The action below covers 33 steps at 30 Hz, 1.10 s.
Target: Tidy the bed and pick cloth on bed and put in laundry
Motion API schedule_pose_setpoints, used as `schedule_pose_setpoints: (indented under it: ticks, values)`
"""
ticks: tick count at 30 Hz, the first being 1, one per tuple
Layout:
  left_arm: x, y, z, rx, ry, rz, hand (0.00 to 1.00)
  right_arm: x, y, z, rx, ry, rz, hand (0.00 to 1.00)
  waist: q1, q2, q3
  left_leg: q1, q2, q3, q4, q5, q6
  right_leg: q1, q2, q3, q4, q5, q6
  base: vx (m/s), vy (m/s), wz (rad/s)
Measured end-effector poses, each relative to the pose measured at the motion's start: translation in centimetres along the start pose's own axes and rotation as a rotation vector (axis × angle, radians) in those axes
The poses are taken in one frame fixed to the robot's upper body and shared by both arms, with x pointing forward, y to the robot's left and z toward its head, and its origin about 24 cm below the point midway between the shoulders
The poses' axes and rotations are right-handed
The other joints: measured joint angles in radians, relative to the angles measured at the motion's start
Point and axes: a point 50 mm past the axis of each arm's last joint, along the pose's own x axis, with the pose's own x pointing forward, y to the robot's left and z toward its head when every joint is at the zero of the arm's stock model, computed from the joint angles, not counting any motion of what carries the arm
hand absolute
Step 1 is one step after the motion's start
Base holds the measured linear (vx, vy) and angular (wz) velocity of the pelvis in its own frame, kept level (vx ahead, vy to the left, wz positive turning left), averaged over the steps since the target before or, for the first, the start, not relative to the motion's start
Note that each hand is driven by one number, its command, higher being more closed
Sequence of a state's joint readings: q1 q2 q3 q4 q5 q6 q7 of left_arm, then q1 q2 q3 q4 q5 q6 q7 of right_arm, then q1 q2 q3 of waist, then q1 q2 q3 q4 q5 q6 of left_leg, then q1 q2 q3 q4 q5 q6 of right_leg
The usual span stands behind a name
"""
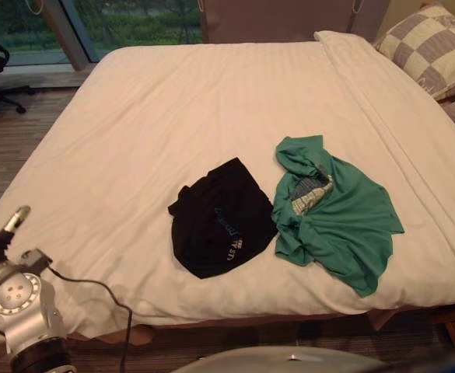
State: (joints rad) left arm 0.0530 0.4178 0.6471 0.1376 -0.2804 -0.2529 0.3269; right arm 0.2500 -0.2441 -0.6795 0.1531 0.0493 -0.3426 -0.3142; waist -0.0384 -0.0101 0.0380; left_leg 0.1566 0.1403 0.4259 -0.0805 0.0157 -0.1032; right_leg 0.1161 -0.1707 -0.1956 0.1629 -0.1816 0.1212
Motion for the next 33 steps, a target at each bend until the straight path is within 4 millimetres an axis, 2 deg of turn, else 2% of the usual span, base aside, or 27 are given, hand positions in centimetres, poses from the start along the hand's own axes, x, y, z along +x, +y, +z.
schedule_pose_setpoints:
  ticks: [1,2,3,4,5,8,11,15,18,20,21,25,32,33]
  values:
    - [-0.1,-0.6,0.5,-0.013,-0.027,-0.028,0.00,0.0,0.1,0.4,-0.005,-0.020,0.015,0.00,-0.002,0.004,-0.001,0.006,0.004,0.000,0.003,0.000,0.001,-0.004,0.002,0.009,0.022,0.000,0.000,0.16,-0.039,-0.02]
    - [-0.9,-1.9,1.0,-0.028,-0.069,-0.084,0.00,0.2,0.6,1.1,-0.019,-0.057,0.051,0.00,-0.008,0.026,0.006,0.021,0.024,-0.002,0.014,-0.003,0.006,-0.046,0.013,0.033,0.125,0.000,-0.001,0.08,-0.068,-0.08]
    - [-1.4,-2.5,0.9,-0.045,-0.068,-0.105,0.00,0.3,1.1,1.6,-0.018,-0.078,0.073,0.00,-0.011,0.055,0.012,0.027,0.050,-0.003,0.016,-0.004,0.007,-0.075,0.031,0.052,0.151,-0.042,-0.016,0.13,-0.137,-0.15]
    - [-2.5,-3.6,0.5,-0.049,-0.074,-0.132,0.00,0.0,2.3,2.1,-0.024,-0.103,0.130,0.00,-0.019,0.056,0.001,0.034,0.067,-0.005,0.022,-0.006,0.006,-0.068,0.080,0.099,-0.010,-0.018,-0.049,0.12,-0.170,-0.06]
    - [-3.3,-4.8,0.3,-0.033,-0.082,-0.173,0.00,-0.1,3.5,2.7,-0.033,-0.131,0.194,0.00,-0.033,0.040,0.006,0.008,0.065,-0.002,0.077,-0.046,-0.010,-0.060,0.085,0.094,-0.061,0.035,-0.049,0.15,-0.148,-0.04]
    - [-4.9,-8.4,-0.6,0.028,-0.064,-0.334,0.00,0.1,6.0,3.1,-0.049,-0.131,0.310,0.00,-0.048,0.058,0.017,0.001,0.084,0.006,0.119,-0.066,-0.008,-0.076,0.103,0.137,-0.059,0.038,-0.054,0.11,-0.083,-0.32]
    - [-4.8,-10.7,-1.7,0.080,-0.003,-0.426,0.00,-1.1,8.2,2.8,-0.069,-0.121,0.425,0.00,-0.060,0.065,0.020,0.013,0.080,0.010,0.136,-0.065,-0.007,-0.077,0.100,0.169,-0.056,0.038,-0.054,0.04,-0.030,-0.36]
    - [-5.9,-11.9,-3.9,0.171,0.104,-0.606,0.00,-2.1,9.4,2.6,-0.072,-0.111,0.486,0.00,-0.081,0.064,0.021,0.026,0.075,0.033,0.142,-0.065,-0.007,-0.077,0.099,0.208,-0.056,0.038,-0.054,0.02,-0.007,-0.30]
    - [-8.4,-12.9,-6.6,0.262,0.254,-0.811,0.00,-2.5,10.0,2.5,-0.076,-0.096,0.515,0.00,-0.086,0.059,0.024,0.037,0.073,0.035,0.141,-0.066,-0.007,-0.080,0.100,0.229,-0.056,0.039,-0.054,0.01,-0.009,-0.19]
    - [-9.3,-13.1,-7.5,0.297,0.303,-0.869,0.00,-2.7,10.2,2.2,-0.079,-0.087,0.527,0.00,-0.085,0.059,0.024,0.037,0.072,0.036,0.139,-0.066,-0.007,-0.087,0.100,0.234,-0.053,0.043,-0.054,0.00,-0.003,-0.12]
    - [-10.5,-13.1,-8.8,0.342,0.376,-0.950,0.00,-3.0,10.5,1.7,-0.095,-0.070,0.547,0.00,-0.086,0.060,0.024,0.038,0.069,0.038,0.134,-0.066,-0.008,-0.098,0.100,0.238,-0.052,0.047,-0.053,0.00,-0.001,-0.13]
    - [-12.6,-12.4,-10.4,0.386,0.491,-1.050,0.00,-3.8,10.8,0.5,-0.135,-0.023,0.584,0.00,-0.090,0.060,0.024,0.047,0.065,0.059,0.132,-0.066,-0.008,-0.104,0.098,0.243,-0.052,0.069,-0.049,-0.03,0.011,-0.13]
    - [-14.5,-11.7,-11.4,0.404,0.588,-1.149,0.00,-5.4,10.9,-0.5,-0.143,0.022,0.604,0.00,-0.091,0.064,0.022,0.047,0.041,0.058,0.115,-0.066,-0.008,-0.106,0.077,0.247,-0.077,0.106,-0.030,-0.08,0.024,-0.04]
    - [-14.7,-11.6,-11.5,0.405,0.599,-1.158,1.00,-5.6,11.0,-0.5,-0.143,0.025,0.604,0.00,-0.091,0.064,0.022,0.045,0.039,0.057,0.115,-0.066,-0.008,-0.106,0.075,0.247,-0.082,0.110,-0.030,-0.18,0.028,0.01]
